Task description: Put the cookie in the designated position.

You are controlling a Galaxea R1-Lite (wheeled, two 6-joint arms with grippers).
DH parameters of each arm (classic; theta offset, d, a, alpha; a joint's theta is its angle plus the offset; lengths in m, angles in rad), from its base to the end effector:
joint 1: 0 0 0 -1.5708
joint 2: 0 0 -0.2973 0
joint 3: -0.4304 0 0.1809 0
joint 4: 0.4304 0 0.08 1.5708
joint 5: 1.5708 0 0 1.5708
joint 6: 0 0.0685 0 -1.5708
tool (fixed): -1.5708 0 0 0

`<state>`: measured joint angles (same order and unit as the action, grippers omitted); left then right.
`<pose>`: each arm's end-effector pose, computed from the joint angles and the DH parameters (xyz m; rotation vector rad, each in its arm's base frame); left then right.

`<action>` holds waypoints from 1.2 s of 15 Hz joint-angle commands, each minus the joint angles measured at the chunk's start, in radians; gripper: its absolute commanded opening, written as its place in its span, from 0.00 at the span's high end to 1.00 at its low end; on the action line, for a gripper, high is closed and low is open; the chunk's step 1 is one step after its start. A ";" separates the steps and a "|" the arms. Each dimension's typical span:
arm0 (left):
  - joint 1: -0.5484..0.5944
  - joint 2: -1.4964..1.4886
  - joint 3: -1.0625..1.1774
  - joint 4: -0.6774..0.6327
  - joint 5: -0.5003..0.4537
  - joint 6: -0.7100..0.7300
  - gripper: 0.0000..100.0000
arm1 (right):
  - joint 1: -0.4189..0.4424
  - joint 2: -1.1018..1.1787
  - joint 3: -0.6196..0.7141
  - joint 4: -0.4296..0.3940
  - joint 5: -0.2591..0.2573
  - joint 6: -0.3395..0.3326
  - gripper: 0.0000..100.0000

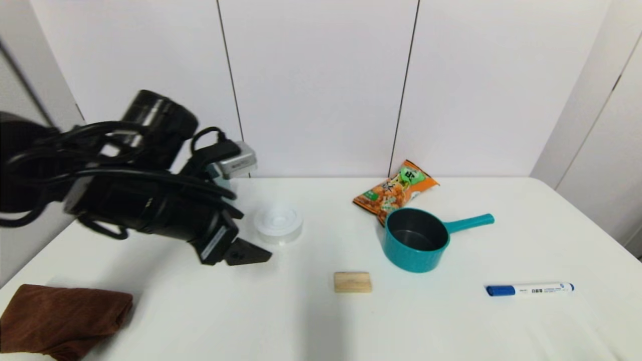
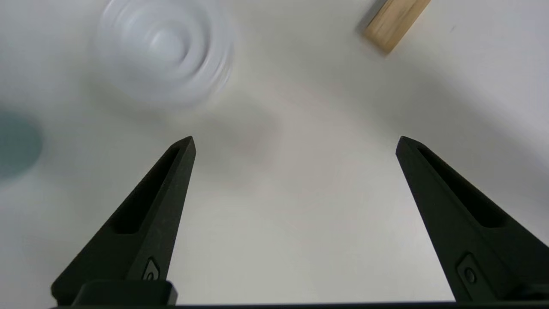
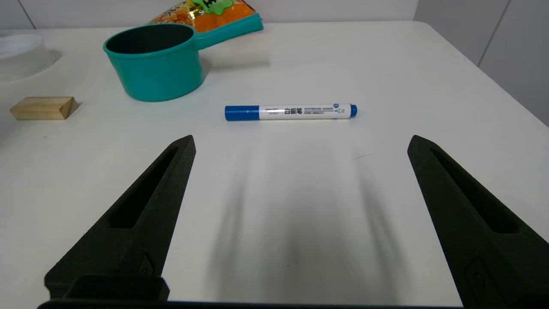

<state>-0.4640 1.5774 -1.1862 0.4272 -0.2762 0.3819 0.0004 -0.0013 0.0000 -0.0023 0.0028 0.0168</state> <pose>0.2442 -0.1431 0.1979 0.4217 0.6909 -0.8499 0.0155 0.0002 0.0758 0.0168 -0.0036 0.0032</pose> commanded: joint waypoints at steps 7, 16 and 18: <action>0.415 -1.033 0.938 -0.714 0.028 -0.193 0.00 | 0.000 0.000 0.002 -0.001 0.000 0.000 0.00; 0.455 -1.544 1.186 -0.590 0.169 -0.199 0.00 | 0.000 0.000 0.002 -0.001 0.000 0.000 0.00; 0.455 -1.579 1.186 -0.528 0.180 -0.198 0.00 | 0.000 0.000 0.002 -0.001 0.000 0.000 0.00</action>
<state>-0.0134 0.1096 -0.0104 -0.1760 -0.1068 0.1813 0.0000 -0.0013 0.0000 -0.0019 0.0028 0.0168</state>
